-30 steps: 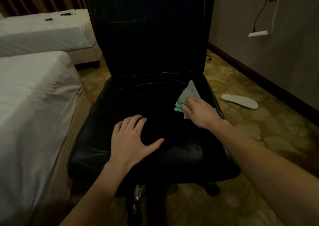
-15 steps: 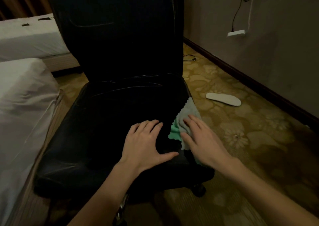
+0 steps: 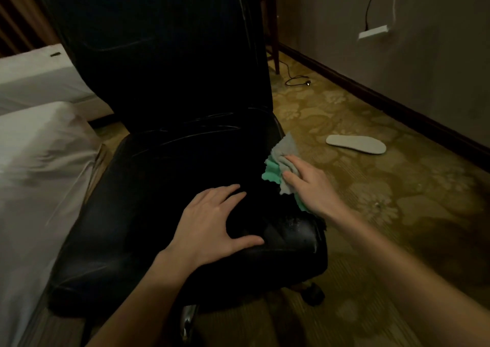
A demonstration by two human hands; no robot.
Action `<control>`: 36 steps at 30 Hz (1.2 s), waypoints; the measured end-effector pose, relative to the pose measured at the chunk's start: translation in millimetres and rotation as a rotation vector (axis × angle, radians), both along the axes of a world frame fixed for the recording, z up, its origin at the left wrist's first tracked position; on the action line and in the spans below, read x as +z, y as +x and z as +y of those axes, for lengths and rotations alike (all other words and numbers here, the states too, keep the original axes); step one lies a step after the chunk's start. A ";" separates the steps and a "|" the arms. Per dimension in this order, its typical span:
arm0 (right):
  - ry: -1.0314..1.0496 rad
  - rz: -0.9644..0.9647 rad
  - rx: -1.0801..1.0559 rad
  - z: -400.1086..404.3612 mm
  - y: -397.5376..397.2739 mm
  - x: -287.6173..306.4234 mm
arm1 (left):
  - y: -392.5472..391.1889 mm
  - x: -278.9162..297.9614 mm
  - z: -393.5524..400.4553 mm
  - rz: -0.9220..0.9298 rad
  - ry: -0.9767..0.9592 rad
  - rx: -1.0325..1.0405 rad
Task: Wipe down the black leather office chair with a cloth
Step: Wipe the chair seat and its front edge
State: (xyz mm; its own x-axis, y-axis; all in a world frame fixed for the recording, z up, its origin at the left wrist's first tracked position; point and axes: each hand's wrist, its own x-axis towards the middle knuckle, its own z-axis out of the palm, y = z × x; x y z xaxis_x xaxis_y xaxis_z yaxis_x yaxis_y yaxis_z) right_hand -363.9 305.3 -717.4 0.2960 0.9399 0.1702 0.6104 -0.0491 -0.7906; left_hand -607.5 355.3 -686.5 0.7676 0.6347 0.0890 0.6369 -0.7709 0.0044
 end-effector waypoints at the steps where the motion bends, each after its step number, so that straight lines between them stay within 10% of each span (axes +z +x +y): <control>1: 0.009 -0.023 0.001 -8.8 -3.5 -0.9 | 1.6 0.0 2.2 0.015 -0.002 -0.012; 26: 0.070 -0.043 -0.024 -55.4 -10.0 -20.7 | 22.6 -7.3 18.8 0.012 -0.049 -0.042; 36: 0.512 -0.652 0.270 -111.2 -27.6 -65.9 | 12.8 8.8 33.8 0.119 -0.180 -0.158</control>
State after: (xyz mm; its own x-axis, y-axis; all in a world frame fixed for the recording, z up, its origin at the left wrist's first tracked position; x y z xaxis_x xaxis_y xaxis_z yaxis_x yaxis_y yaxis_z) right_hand -391.5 194.1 -783.3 -0.2295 0.7256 0.6487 0.8886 0.4282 -0.1646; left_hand -594.7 389.1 -677.7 0.8570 0.5033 -0.1112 0.5126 -0.8547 0.0825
